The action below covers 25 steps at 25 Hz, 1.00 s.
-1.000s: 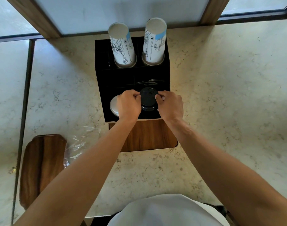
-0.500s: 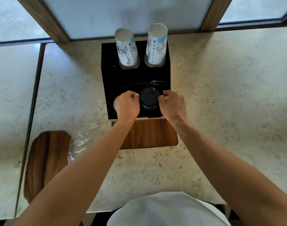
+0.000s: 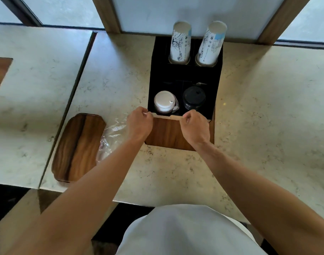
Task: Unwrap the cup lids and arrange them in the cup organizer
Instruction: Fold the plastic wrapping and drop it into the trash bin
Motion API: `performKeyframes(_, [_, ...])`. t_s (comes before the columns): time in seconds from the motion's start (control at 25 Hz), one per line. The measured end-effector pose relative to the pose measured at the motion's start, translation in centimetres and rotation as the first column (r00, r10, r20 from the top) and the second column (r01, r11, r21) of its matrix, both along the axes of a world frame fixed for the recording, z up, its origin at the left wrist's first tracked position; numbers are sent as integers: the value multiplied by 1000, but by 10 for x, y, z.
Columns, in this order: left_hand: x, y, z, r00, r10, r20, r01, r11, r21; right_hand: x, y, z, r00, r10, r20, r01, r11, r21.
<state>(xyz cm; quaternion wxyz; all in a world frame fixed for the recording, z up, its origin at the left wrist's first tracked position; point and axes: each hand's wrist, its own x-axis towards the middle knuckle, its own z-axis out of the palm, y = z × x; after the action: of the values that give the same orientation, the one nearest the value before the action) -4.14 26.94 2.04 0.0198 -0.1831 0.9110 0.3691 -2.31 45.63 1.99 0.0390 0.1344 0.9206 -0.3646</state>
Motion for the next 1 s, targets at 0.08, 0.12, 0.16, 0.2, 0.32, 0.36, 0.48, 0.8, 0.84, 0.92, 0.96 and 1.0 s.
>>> performKeyframes(0.08, [16, -22, 0, 998, 55, 11, -55, 998, 5, 6, -20, -3, 997, 68, 41, -67, 998, -18])
performKeyframes(0.12, [25, -34, -1, 996, 86, 17, -86, 996, 3, 9, -30, -5, 992, 106, 64, -104, 994, -28])
performKeyframes(0.16, [34, -47, -1, 993, 115, 20, -115, 993, -15, 11, -41, -8, 986, 143, 90, -141, 989, -35])
performKeyframes(0.2, [43, -59, -1, 990, 140, 20, -139, 989, -44, 14, -52, -11, 976, 177, 125, -173, 984, -41])
performKeyframes(0.32, [68, -92, -2, 979, 201, 12, -198, 972, -126, 20, -83, -18, 940, 249, 232, -228, 967, -112])
performKeyframes(0.36, [76, -102, -3, 971, 240, 14, -236, 962, -138, 23, -94, -19, 922, 274, 272, -245, 960, -138])
performKeyframes(0.48, [96, -128, -8, 919, 388, 70, -380, 919, -103, 29, -121, -30, 852, 345, 393, -280, 936, -215])
performKeyframes(0.8, [115, -143, -31, 891, 370, 262, -393, 919, 38, 31, -166, -44, 774, 341, 533, -41, 868, -495])
performKeyframes(0.84, [115, -143, -34, 896, 352, 272, -376, 926, 41, 30, -169, -43, 791, 326, 519, -71, 890, -451])
performKeyframes(0.92, [116, -144, -39, 907, 315, 279, -339, 940, 42, 26, -171, -41, 835, 261, 485, -73, 925, -373])
performKeyframes(0.96, [116, -144, -41, 913, 301, 277, -329, 943, 59, 24, -171, -42, 849, 236, 473, -58, 931, -361])
performKeyframes(1.0, [116, -146, -42, 916, 290, 276, -328, 939, 101, 22, -171, -42, 851, 227, 474, -34, 923, -383])
